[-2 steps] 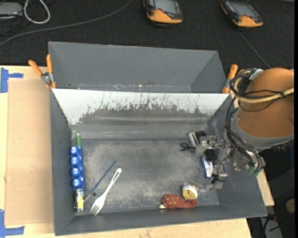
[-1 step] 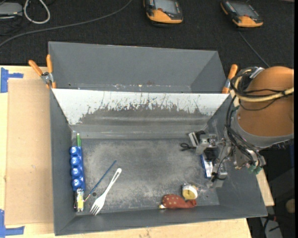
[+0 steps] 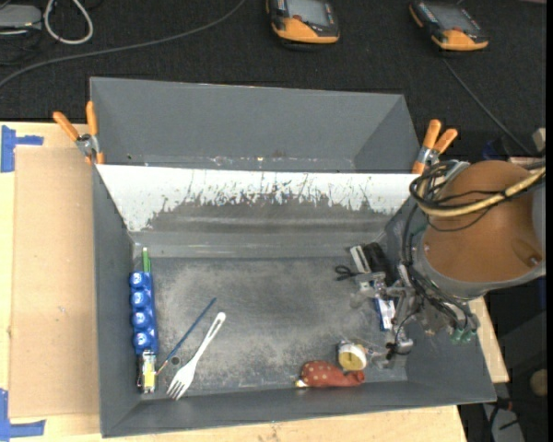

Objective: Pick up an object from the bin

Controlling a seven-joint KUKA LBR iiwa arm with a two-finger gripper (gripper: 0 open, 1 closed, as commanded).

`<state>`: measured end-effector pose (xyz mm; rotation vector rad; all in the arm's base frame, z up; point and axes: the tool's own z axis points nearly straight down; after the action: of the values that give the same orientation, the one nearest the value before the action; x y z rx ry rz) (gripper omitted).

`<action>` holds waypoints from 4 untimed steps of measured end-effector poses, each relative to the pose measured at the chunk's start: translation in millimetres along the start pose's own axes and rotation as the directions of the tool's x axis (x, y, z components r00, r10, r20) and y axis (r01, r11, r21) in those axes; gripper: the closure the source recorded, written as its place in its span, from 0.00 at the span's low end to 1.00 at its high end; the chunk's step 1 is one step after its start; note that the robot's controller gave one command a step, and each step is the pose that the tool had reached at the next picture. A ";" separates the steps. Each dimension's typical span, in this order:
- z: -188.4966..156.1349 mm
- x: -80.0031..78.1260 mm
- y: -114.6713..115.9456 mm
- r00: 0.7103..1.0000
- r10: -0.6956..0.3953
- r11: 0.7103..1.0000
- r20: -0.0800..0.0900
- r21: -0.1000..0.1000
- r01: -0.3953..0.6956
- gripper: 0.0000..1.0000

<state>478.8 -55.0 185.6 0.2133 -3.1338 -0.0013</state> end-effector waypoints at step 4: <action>115.1 1.2 -9.7 0.614 -0.790 0.614 0.002 -0.004 0.790 1.00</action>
Offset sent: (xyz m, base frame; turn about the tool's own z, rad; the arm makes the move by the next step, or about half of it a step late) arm -0.0027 -0.0141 -0.0614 -0.5027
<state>478.9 -64.7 70.4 1.5689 -2.7210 -0.0083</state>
